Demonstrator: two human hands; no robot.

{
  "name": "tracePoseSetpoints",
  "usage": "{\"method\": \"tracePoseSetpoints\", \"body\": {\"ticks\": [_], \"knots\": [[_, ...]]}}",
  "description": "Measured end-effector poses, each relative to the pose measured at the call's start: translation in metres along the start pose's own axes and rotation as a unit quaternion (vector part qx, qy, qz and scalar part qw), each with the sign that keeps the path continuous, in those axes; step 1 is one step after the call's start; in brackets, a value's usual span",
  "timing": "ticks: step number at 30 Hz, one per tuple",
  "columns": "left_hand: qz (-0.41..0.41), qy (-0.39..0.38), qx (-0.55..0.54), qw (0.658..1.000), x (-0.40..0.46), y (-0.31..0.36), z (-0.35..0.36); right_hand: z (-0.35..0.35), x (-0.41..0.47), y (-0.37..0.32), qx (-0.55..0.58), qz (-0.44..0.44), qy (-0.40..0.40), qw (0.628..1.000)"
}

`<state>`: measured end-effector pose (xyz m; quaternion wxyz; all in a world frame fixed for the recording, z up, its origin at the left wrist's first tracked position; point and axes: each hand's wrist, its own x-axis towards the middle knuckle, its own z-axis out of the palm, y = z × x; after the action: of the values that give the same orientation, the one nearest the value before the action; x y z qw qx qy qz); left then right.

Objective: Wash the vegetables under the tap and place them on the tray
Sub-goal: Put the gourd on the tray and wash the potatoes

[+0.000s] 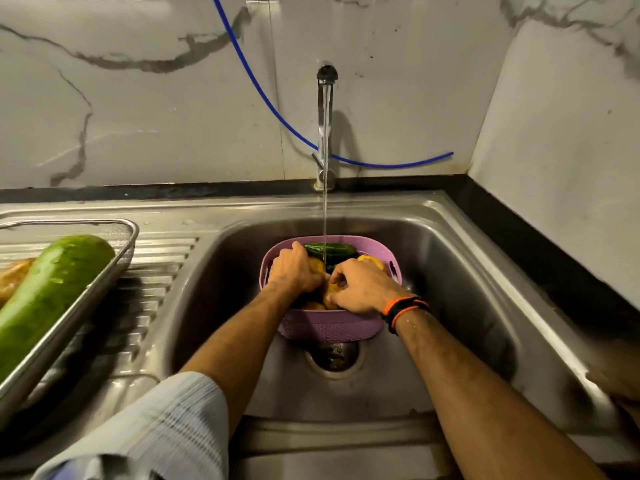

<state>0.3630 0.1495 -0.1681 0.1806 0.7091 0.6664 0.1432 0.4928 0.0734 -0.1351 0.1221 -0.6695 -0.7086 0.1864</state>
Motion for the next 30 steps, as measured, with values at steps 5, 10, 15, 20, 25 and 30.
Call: {"method": "tracePoseSetpoints", "body": {"ticks": [5,10,15,20,25,30], "knots": [[0.002,0.024,-0.009,1.0,-0.005,0.005,-0.004,0.0,0.001,0.0,-0.003,-0.002,-0.004,1.0],[0.005,0.037,-0.013,0.999,-0.016,0.007,-0.014,-0.001,0.001,0.0,-0.005,0.001,-0.007,1.0],[-0.016,0.044,-0.189,0.981,-0.025,0.006,-0.035,-0.005,-0.002,-0.002,-0.009,0.012,0.007,1.0],[-0.072,-0.036,-0.519,0.851,-0.038,0.017,-0.043,-0.006,0.0,-0.002,0.069,0.025,0.049,0.996],[-0.061,-0.099,-0.628,0.77,-0.043,0.028,-0.039,-0.009,0.003,-0.019,0.324,0.052,0.14,0.934],[-0.062,-0.061,-0.672,0.735,-0.042,0.035,-0.038,-0.013,0.002,-0.037,0.37,0.023,0.16,0.915]]}}
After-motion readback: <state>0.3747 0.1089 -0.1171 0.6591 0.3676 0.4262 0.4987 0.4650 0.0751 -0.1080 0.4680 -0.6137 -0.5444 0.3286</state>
